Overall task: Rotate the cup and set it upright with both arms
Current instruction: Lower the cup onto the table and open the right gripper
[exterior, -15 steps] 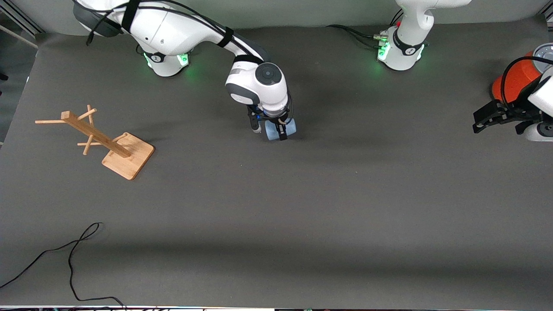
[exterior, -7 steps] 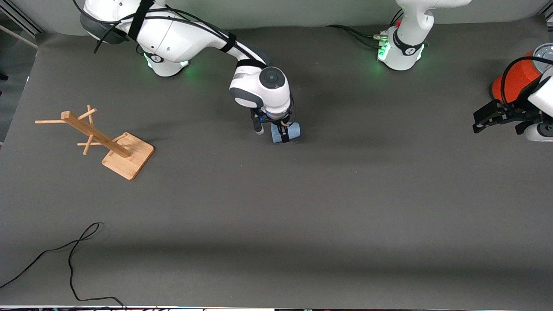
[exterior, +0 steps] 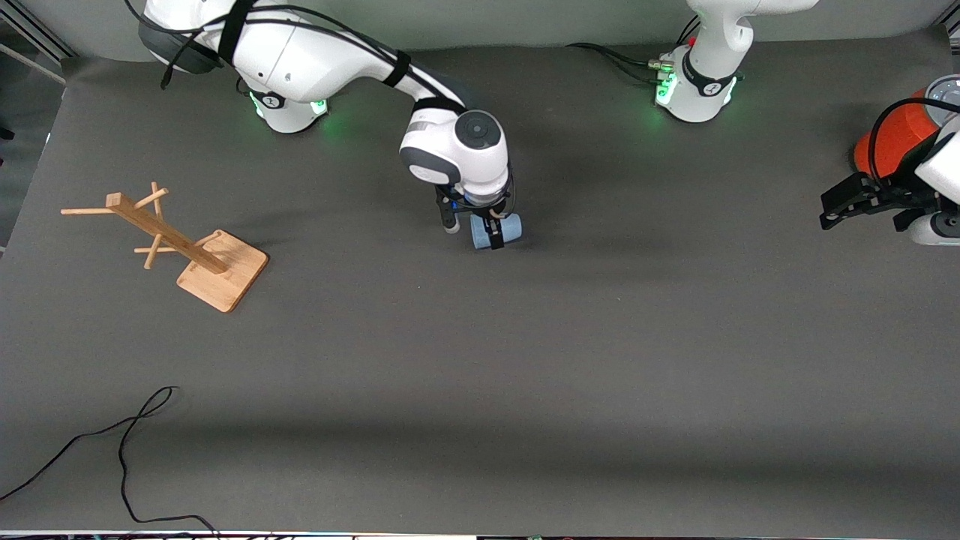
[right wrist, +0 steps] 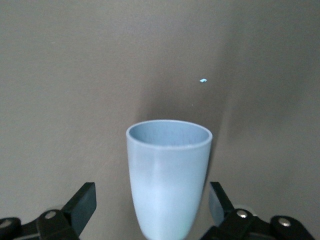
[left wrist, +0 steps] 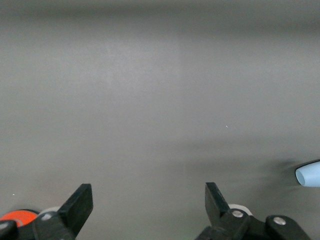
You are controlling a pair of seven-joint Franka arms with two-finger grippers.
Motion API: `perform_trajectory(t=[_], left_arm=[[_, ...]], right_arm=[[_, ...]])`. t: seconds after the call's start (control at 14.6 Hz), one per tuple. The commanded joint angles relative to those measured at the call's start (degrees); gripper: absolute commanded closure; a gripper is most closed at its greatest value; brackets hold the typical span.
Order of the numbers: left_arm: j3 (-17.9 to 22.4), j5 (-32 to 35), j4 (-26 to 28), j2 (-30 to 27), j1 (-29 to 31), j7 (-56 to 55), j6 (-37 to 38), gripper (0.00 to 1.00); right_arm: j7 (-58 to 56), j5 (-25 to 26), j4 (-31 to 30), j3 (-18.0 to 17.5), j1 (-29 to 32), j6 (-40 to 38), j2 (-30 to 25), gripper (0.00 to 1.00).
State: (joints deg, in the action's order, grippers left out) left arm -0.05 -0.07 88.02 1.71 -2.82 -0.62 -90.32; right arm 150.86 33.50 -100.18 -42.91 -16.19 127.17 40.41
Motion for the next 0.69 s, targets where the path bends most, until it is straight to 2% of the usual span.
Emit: perform_trajectory(t=[0.0,0.14,0.21,0.48,0.62], left_arm=[[0.3,-0.3,0.0,-0.5,-0.3,-1.4,1.5,0.00],[0.3,-0.4,1.6,-1.3,-0.3,-1.4,0.8,0.00],[0.3,-0.4,2.8,-1.9,-0.3,-1.4,0.3,0.00],[-0.2,-0.2,5.0,-3.9,-1.9,-1.5,1.3,0.00],[-2.5,-0.2,5.0,-4.5,-2.0,-2.3,2.2,0.00]], right_arm=[[-3.8,0.1,5.4,-6.9,2.9,-10.9,-1.6,0.00],[-9.0,-0.1,9.4,-11.8,6.5,-18.5,-1.6,0.00],[-13.0,-0.1,10.7,-13.2,8.1,-20.4,-1.9,0.00],[-31.6,-0.4,16.1,-13.2,13.2,-23.6,-4.0,0.00],[-42.5,-0.5,17.4,-13.1,17.3,-23.9,-5.1,0.00]])
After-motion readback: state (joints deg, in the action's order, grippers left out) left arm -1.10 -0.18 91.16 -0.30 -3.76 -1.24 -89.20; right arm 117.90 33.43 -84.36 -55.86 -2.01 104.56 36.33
